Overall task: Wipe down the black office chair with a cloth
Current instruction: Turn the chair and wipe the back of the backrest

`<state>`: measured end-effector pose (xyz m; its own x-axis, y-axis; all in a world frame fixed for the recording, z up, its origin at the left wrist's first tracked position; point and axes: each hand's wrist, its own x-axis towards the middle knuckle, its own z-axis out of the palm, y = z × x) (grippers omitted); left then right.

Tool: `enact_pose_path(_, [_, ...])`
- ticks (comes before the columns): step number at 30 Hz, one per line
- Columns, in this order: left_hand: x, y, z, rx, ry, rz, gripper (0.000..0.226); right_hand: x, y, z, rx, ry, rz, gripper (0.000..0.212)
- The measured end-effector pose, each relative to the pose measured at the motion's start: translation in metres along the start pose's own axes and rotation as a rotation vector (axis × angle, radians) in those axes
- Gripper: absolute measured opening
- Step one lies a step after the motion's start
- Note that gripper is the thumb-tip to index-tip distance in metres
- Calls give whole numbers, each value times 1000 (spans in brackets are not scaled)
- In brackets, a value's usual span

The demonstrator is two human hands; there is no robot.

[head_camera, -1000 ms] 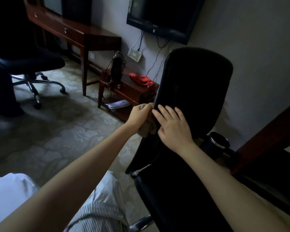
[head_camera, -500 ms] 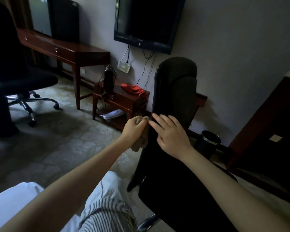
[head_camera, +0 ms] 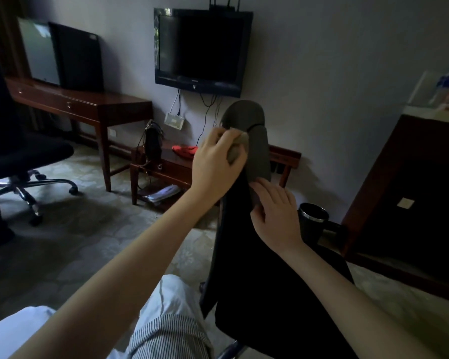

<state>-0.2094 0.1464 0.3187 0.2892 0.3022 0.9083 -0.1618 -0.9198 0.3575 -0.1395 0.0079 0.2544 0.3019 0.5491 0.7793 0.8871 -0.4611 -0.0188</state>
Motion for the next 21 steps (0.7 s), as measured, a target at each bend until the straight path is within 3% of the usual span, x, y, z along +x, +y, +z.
enact_pose_path(3, [-10, -12, -3, -191, 9, -51, 26, 11, -3, -7, 39, -3, 0, 48])
enact_pose_path(6, [-11, -12, -8, -463, 56, -315, 16, 18, -10, -13, 88, -8, 22, 49])
enact_pose_path(9, [-4, -4, -9, -716, 0, -563, 23, 24, -17, -17, 113, -50, 8, 52])
enact_pose_path(21, [-12, 9, -31, -837, -199, -606, 32, 53, -48, -49, 141, 52, -5, 47])
